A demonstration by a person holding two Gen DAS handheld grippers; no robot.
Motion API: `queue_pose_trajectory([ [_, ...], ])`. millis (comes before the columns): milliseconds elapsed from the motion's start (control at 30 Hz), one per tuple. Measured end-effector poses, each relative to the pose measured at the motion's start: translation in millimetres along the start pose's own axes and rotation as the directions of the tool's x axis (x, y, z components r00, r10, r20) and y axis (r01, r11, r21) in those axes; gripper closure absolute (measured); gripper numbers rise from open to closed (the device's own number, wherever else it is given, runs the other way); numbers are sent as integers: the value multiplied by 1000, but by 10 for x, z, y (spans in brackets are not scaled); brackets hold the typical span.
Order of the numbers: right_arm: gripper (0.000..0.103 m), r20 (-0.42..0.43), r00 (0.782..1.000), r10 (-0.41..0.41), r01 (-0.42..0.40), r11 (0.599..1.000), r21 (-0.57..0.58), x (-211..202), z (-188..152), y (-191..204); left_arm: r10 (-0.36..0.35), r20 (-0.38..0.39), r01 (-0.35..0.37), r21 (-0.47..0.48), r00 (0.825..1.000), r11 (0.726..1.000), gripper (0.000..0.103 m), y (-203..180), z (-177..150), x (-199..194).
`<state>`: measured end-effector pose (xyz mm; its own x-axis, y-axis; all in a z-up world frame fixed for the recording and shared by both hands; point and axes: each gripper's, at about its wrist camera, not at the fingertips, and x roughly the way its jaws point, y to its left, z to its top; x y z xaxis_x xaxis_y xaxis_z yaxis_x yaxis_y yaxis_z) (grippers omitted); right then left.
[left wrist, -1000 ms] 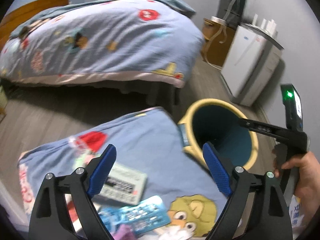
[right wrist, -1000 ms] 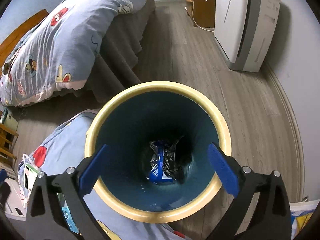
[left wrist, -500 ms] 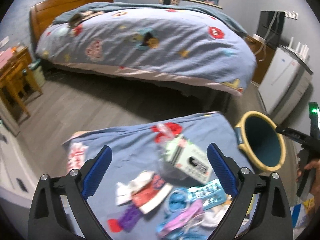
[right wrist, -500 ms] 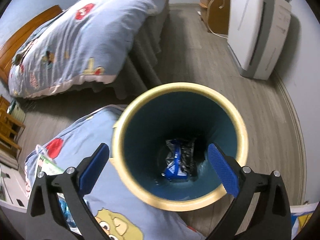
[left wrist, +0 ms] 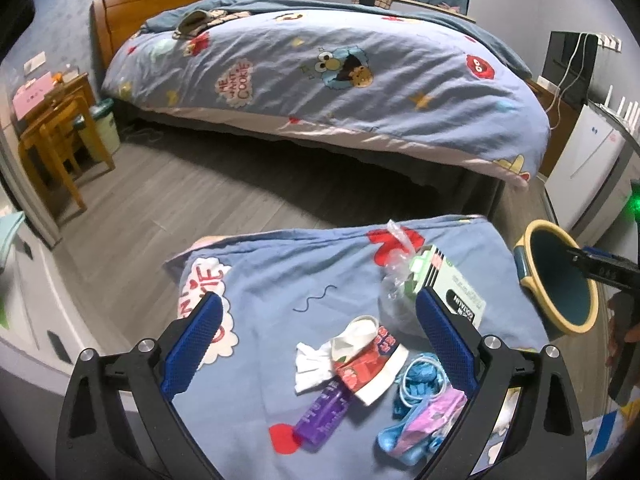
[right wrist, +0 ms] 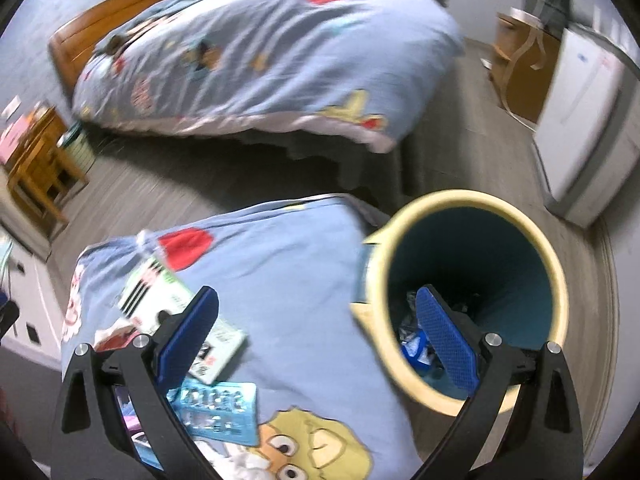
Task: Collect trash
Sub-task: 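Move both tools back over the remaining trash on the cushion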
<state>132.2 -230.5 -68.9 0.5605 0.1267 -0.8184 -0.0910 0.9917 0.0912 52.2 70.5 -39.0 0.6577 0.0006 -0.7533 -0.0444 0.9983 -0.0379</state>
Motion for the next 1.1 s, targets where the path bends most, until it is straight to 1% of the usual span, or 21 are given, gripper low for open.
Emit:
queue_pose_trajectory([
  [133,6,-21,999,42,-44,995,-94,120,-52,315,7,-27,-6,21,1000,1000,7,29,-54,125],
  [233,6,-48,997,54,-61,983,-171,244,-108,509,41,-49,-39,43,998,998,7,73,-88,238],
  [400,6,-92,994,57,-82,952,-294,428,-245,736,65,-90,-61,40,994,997,7,157,-130,419],
  [500,6,-125,990,68,-108,930,-352,551,-313,843,63,-118,-57,49,991,997,7,154,-153,516],
  [700,6,-178,980,91,-155,907,-391,722,-397,957,32,-174,-20,68,984,997,7,94,-210,696],
  [833,6,-200,977,74,-154,894,-421,852,-429,1026,45,-228,-16,130,973,991,7,1,-285,846],
  [900,6,-205,977,65,-150,889,-432,903,-444,1040,45,-259,-8,143,965,990,8,-30,-309,924],
  [1000,6,-216,974,62,-154,884,-442,965,-457,1036,14,-288,24,127,957,992,9,-49,-316,991],
  [1100,6,-218,973,73,-165,880,-445,1003,-451,1034,-12,-312,57,135,950,989,11,-104,-333,1039],
])
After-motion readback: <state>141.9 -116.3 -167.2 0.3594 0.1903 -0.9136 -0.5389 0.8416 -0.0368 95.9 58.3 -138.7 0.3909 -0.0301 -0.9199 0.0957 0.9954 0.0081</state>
